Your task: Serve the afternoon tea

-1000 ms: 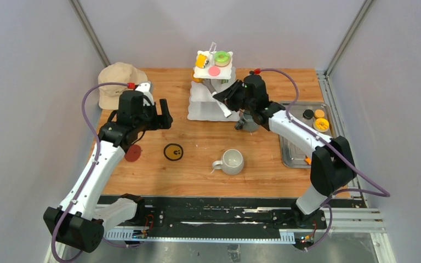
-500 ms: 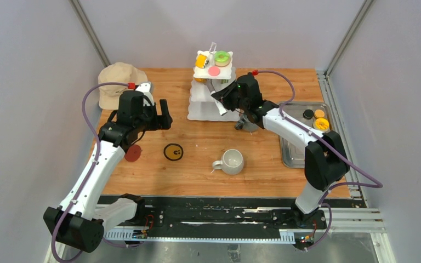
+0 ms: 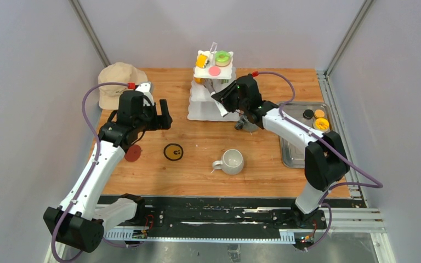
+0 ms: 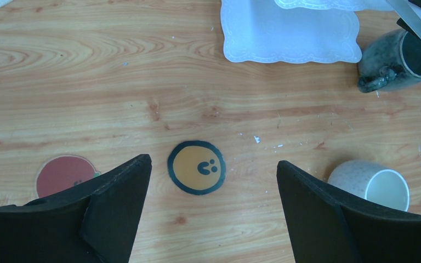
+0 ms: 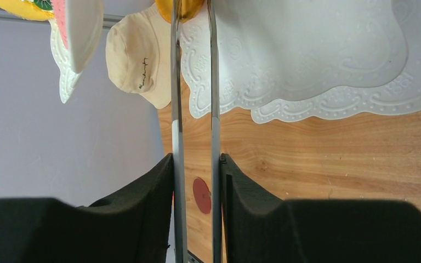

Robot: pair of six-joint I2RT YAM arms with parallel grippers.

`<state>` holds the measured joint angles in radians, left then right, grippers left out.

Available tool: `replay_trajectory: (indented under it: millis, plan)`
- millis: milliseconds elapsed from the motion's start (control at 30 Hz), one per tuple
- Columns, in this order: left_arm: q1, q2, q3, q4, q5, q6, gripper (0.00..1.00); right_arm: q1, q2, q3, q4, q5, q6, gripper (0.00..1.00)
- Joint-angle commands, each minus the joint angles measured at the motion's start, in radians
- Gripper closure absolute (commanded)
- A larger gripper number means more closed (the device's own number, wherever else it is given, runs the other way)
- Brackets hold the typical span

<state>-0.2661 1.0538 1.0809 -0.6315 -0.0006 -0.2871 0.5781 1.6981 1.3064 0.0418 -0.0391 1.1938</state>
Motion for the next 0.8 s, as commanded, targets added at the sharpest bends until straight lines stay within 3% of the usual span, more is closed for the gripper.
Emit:
replay_trajectory:
  millis: [0,267,533,767]
  plan:
    - [-0.007,-0.003,0.013,0.004,-0.002,0.01,0.11,0.014,-0.047,0.015,-0.002,0.039,0.015,0.65]
    - [-0.007,-0.008,0.01,0.007,0.009,0.004,0.11,0.017,-0.114,-0.044,-0.004,0.028,0.004,0.65]
    - [-0.007,-0.012,0.004,0.016,0.016,0.002,0.11,0.021,-0.284,-0.179,-0.051,0.002,-0.039,0.65]
    - [-0.006,-0.007,-0.001,0.035,0.035,-0.005,0.11,0.021,-0.478,-0.257,-0.227,-0.043,-0.181,0.71]
